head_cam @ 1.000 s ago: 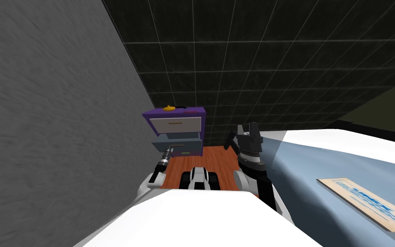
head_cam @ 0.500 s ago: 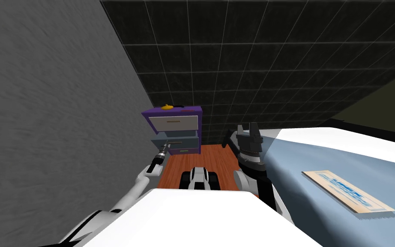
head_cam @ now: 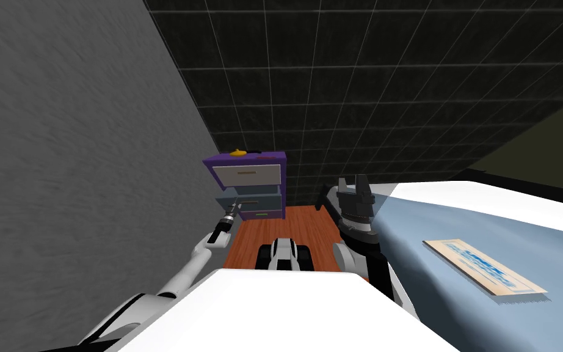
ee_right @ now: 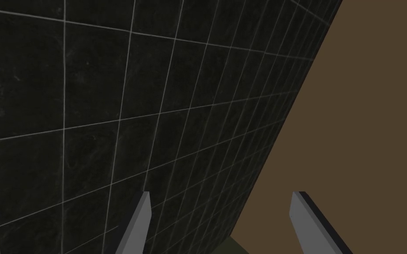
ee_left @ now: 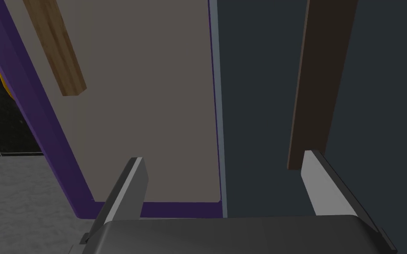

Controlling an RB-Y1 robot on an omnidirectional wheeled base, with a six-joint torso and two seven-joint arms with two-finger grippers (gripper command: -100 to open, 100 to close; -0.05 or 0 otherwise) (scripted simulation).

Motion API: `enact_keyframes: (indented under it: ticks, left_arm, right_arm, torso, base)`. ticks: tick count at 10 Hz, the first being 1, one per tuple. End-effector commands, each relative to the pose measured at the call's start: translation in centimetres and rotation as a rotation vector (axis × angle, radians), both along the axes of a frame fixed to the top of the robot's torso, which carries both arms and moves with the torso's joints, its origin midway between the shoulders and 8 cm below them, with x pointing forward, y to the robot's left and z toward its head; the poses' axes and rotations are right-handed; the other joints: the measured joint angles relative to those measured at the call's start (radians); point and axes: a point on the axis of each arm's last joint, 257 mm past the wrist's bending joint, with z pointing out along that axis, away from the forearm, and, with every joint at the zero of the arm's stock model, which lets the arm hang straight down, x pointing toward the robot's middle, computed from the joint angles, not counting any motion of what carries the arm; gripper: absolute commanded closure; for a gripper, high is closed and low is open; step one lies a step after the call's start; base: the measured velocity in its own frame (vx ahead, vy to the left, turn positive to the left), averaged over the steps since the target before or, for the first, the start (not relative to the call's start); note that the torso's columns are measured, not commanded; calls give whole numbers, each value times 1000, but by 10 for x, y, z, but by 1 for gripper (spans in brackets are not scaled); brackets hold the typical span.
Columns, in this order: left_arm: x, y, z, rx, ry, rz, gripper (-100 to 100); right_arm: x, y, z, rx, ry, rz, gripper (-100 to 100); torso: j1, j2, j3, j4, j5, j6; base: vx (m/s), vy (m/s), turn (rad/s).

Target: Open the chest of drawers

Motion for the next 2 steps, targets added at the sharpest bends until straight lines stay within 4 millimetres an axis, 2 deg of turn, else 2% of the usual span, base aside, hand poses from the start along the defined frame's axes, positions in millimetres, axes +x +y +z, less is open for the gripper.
enact_keyframes:
  ticks: [1,2]
  left_arm:
    - [0,0,0,0,0,0,0]
    - [0,0,0,0,0,0,0]
  right_arm:
    - [0,0,0,0,0,0,0]
    - [0,0,0,0,0,0,0]
  torso:
    - [-1,1,1,0,0,0]
    - [-1,1,1,0,0,0]
  base:
    - [0,0,0]
    - [0,0,0]
